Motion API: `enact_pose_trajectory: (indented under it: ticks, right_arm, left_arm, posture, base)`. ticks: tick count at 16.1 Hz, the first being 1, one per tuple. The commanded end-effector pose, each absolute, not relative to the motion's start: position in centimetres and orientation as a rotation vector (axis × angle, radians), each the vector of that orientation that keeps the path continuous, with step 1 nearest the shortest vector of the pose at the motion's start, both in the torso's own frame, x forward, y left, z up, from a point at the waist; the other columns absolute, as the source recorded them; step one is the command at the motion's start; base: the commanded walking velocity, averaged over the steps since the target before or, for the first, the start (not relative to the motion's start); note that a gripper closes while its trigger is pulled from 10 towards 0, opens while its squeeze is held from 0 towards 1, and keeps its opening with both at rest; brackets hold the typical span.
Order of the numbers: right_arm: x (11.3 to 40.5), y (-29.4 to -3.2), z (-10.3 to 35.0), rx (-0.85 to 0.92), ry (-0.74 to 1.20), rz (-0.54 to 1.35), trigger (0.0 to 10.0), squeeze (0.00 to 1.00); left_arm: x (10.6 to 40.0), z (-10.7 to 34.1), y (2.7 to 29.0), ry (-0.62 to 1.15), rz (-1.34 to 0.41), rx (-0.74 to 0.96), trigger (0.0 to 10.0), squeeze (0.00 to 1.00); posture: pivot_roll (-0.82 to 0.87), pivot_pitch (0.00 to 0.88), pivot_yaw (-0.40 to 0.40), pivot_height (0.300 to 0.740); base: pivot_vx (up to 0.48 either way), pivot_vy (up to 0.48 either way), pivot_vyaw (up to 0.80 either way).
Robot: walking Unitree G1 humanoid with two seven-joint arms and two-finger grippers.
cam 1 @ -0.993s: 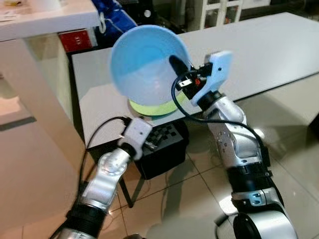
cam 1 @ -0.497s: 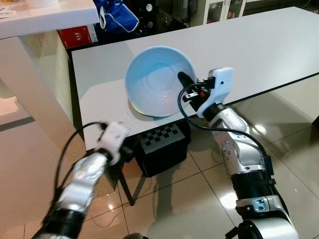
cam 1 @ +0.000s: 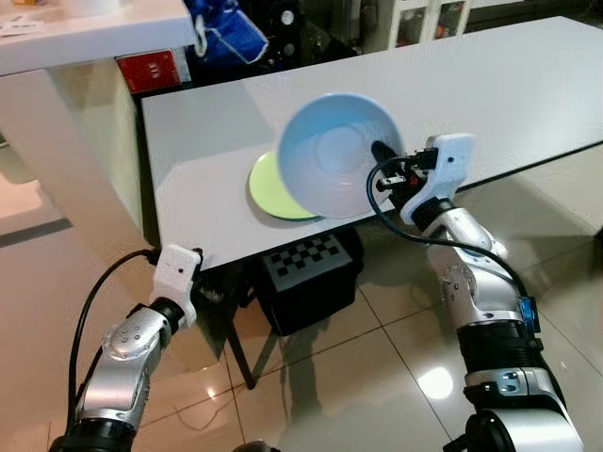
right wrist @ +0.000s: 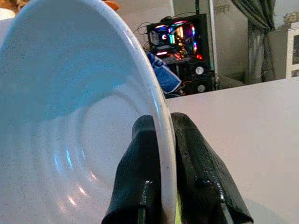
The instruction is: Setting the table
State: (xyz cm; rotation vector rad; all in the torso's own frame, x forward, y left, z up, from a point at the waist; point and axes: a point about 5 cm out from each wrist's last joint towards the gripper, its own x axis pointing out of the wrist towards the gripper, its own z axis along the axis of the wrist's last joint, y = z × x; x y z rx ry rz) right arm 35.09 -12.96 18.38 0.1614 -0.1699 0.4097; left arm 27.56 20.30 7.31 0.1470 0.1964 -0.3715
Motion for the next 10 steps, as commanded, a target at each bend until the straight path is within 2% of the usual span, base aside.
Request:
enact_pose_trajectory:
  ticks: [1,10]
  right_arm:
    - [35.21,-12.75,19.48,0.168,-0.221,0.418,0.0,0.00]
    - [35.21,-12.75,19.48,0.168,-0.221,0.418,0.0,0.00]
  left_arm:
    - [27.62,7.60,20.49,0.192,-0.370,0.144,10.0,1.00]
    - [27.62,7.60,20.49,0.192,-0.370,0.144,10.0,1.00]
  posture:
    - [0.04,0.000,0.087,0.740]
    - [0.04,0.000,0.087,0.740]
  base:
    - [0.000,0.000,0.00]
    - [0.000,0.000,0.00]
